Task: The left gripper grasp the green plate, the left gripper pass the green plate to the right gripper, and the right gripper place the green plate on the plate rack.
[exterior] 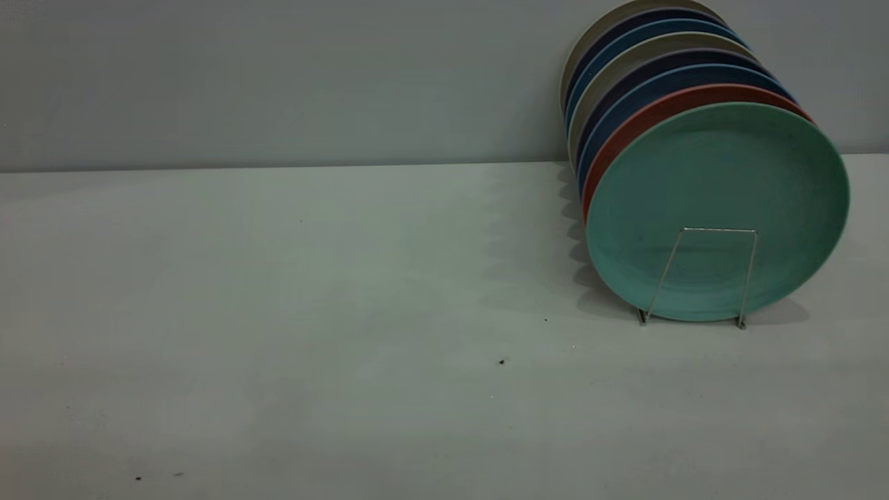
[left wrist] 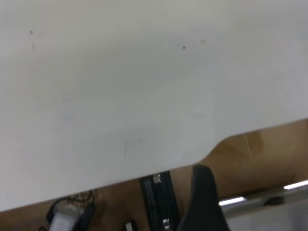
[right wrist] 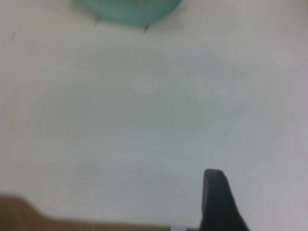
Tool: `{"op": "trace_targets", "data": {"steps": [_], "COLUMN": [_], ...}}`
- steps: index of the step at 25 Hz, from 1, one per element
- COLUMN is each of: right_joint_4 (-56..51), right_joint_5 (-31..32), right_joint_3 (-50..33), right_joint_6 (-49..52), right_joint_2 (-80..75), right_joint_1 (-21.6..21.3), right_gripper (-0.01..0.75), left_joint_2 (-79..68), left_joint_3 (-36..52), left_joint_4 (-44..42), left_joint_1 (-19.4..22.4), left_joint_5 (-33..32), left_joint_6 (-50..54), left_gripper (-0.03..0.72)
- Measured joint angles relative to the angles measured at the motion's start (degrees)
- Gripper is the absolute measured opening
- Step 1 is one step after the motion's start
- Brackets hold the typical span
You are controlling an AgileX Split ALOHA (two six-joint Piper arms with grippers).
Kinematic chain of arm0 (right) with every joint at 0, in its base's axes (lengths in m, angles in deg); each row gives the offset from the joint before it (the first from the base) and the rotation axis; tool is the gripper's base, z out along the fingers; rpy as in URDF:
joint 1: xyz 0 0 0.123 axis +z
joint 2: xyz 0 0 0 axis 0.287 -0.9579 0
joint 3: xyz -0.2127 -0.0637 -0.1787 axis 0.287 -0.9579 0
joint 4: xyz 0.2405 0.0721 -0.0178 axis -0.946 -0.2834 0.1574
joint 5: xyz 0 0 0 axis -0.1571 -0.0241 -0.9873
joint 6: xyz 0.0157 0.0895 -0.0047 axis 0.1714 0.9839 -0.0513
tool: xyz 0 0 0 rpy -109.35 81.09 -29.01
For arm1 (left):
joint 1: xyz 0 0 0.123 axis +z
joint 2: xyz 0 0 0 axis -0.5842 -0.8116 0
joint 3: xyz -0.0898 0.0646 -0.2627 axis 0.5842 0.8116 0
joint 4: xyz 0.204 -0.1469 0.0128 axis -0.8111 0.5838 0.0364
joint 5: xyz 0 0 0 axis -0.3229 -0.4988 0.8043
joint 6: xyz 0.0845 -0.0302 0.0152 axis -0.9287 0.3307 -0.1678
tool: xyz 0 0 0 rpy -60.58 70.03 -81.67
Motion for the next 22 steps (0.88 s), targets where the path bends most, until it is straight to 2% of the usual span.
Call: {"op": "trace_targets", "data": {"steps": [7, 13, 22], "right_joint_4": [-0.14, -0.46, -0.59], "right_joint_5": [0.51, 0.51, 0.51], "right_joint_3": [0.00, 0.00, 0.00], "right_joint_6": [0.00, 0.00, 0.00], "right_joint_2": [7.35, 7.35, 7.35], "right_joint_1": [-3.85, -3.94, -3.94], "right_gripper": [0.453, 0.452, 0.452], "left_joint_2": [7.53, 18.19, 18.67], "left_joint_3": [0.00, 0.00, 0.00], "left_joint_4": [-0.06, -0.08, -0.12], "left_joint_1": [0.67, 1.57, 1.57], "left_joint_5": [-0.27, -1.25, -1.94], "left_joint_6": [0.06, 0.06, 0.06], "left_gripper": [0.581, 0.581, 0.581]}}
